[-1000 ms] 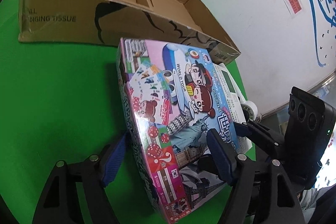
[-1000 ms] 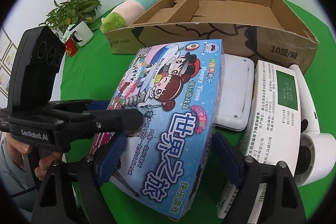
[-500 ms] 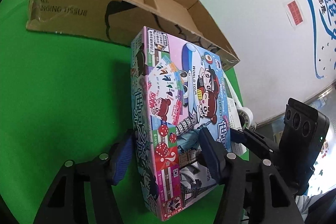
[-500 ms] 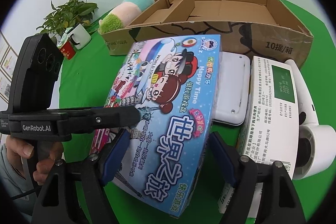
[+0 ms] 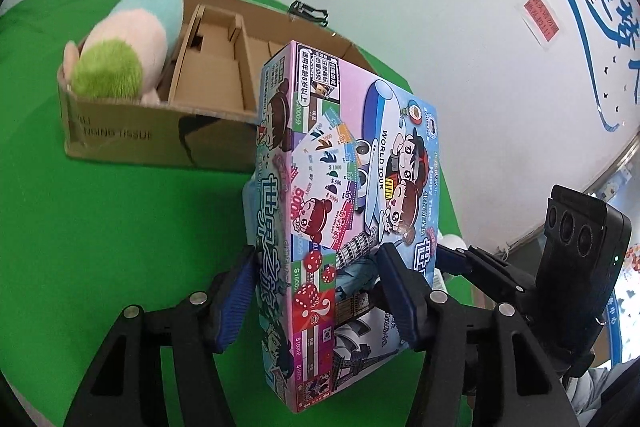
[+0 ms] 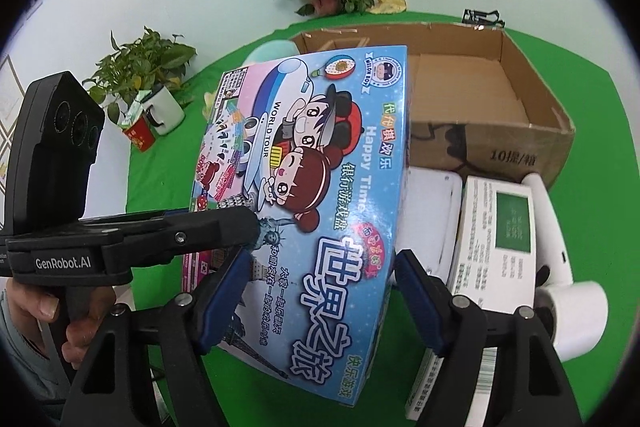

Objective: Organize objects
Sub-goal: 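Lift the board game box with the right gripper and carry it over the large box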

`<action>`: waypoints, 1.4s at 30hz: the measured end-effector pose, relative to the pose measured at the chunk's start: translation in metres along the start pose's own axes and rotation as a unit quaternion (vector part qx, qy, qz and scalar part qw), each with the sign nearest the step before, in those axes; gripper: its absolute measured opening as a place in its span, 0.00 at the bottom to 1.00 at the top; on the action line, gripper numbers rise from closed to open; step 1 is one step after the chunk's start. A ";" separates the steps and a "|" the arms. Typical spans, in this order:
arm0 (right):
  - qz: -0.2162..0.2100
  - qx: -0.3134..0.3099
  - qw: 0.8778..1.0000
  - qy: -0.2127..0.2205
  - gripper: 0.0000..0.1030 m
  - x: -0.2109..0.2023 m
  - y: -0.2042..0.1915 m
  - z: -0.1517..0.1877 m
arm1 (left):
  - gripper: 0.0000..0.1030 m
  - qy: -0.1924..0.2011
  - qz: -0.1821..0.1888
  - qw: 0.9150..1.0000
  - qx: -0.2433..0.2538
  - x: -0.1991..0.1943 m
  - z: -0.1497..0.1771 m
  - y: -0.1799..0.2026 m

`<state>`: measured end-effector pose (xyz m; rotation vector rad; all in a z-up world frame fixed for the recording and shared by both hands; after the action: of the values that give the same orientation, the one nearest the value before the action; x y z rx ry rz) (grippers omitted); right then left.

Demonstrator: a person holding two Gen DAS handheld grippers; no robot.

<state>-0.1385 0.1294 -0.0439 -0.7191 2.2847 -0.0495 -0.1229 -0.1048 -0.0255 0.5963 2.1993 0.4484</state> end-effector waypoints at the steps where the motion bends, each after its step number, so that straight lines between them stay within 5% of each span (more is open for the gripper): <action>1: 0.000 -0.002 1.000 0.005 0.72 -0.001 0.000 -0.005 | 0.55 0.005 -0.001 1.000 0.004 0.000 -0.003 0.003; 22: 0.013 -0.026 0.995 0.092 0.71 -0.016 0.023 -0.104 | 0.56 0.070 -0.001 0.995 0.065 0.013 -0.129 0.062; 34: 0.024 -0.053 0.998 0.036 0.71 -0.006 0.045 -0.139 | 0.57 0.066 0.001 0.997 0.047 0.040 -0.164 0.072; 42: 0.005 -0.027 0.999 0.032 0.70 0.023 0.060 -0.155 | 0.57 0.050 -0.029 0.997 0.051 0.068 -0.193 0.054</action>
<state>-0.2828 0.1420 0.0407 -0.7442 2.3589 -0.0054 -0.2968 -0.0464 0.0797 0.5724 2.3391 0.3435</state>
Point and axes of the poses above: each gripper's, at about its wrist camera, not at the fingertips, and x roughly the way its jaws point, y to its right, z to its underside, the point moved 3 cm from there along x, roughly the way its jaws point, and after that the axes turned 6 degrees about y, right-handed, at the moved point
